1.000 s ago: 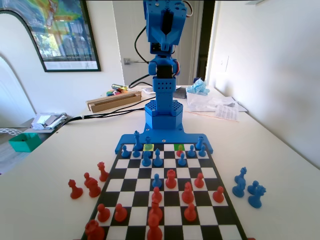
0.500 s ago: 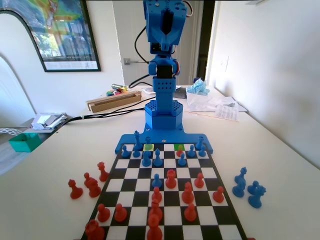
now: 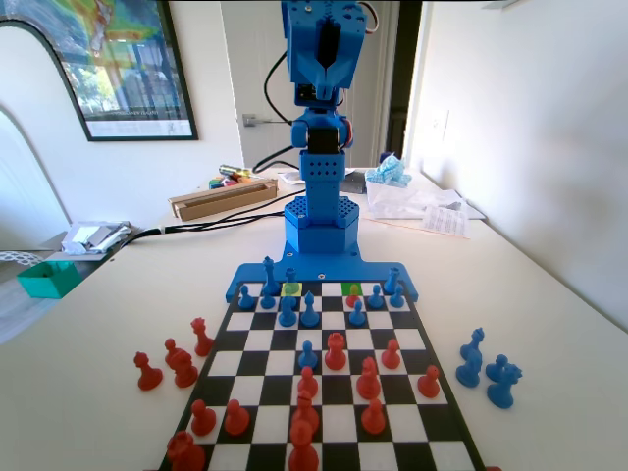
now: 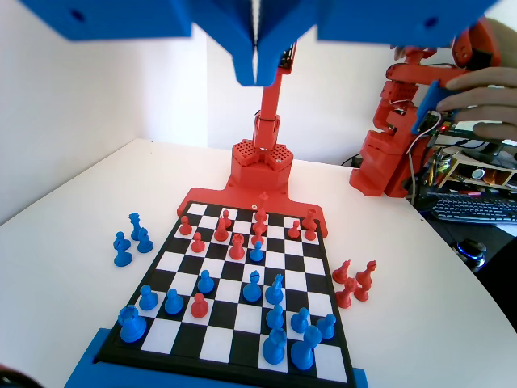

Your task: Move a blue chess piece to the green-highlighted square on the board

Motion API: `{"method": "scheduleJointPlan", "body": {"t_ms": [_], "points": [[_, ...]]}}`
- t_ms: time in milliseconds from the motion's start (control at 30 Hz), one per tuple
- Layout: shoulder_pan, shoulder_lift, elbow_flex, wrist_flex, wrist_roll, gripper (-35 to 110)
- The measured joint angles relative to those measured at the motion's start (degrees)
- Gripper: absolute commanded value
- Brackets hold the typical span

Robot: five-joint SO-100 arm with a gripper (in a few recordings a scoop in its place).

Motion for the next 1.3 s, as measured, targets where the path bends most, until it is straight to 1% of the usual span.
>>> {"method": "scheduleJointPlan", "body": {"t_ms": [700, 833, 1033, 1300], "points": [[-0.4, -0.2, 0.0, 0.0, -0.4, 1], [-0.8, -2.1, -0.5, 0.0, -2.9, 1], [-2.5, -12.7, -7.8, 1.0, -7.2, 1], [-1.3, -29.6, -18.5, 5.5, -20.0, 1]]}}
